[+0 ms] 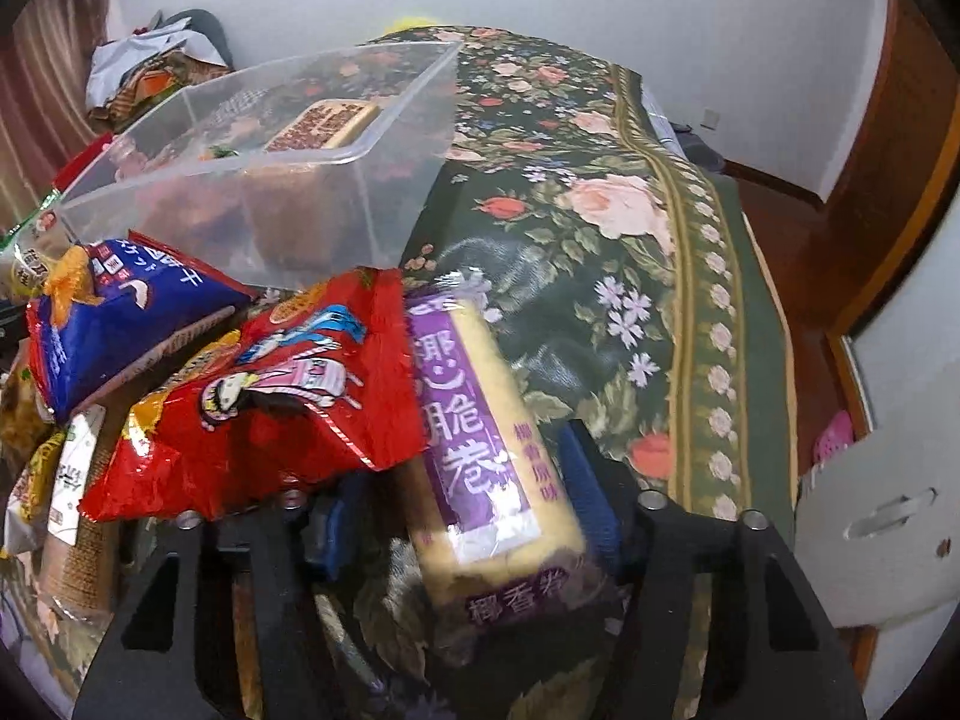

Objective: Organize snacks
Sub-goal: 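Grasp the purple coconut roll with the right gripper while the left grasps the green-tab bread bag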

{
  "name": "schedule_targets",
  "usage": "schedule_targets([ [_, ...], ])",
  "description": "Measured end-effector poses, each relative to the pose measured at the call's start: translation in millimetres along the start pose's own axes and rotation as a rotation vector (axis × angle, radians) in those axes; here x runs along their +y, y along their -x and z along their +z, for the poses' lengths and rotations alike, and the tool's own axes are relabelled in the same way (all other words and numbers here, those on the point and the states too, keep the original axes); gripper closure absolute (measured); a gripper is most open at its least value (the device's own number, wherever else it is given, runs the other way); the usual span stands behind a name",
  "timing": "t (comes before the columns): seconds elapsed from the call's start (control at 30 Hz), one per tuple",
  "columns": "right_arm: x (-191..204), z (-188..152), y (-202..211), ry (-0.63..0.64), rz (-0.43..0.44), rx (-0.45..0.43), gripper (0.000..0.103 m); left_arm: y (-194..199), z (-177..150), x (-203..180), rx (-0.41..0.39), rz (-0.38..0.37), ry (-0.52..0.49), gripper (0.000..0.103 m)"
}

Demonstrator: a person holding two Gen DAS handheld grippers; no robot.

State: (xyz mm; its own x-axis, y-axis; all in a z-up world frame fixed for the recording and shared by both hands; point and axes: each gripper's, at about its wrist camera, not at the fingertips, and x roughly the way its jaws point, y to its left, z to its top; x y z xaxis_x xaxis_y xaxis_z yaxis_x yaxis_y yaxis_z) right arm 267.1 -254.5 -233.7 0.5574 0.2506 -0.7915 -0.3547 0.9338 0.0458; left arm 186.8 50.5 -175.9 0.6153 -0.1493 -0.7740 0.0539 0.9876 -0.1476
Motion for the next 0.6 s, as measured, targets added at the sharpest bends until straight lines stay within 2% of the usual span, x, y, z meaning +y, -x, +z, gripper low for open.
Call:
schedule_targets([
  [0.1, 0, -4, 4, -0.009, -0.003, -0.007, 0.059, 4, -1, 0, -0.007, 0.000, 0.006, 0.066],
  [0.4, -8, -20, 27, -0.070, -0.053, -0.034, 0.060, 36, 5, -1, -0.078, 0.002, -0.002, 0.068],
  [0.6, -16, -18, 52, -0.105, -0.087, -0.080, 0.060, 57, 13, -5, -0.126, 0.003, -0.013, 0.068],
])
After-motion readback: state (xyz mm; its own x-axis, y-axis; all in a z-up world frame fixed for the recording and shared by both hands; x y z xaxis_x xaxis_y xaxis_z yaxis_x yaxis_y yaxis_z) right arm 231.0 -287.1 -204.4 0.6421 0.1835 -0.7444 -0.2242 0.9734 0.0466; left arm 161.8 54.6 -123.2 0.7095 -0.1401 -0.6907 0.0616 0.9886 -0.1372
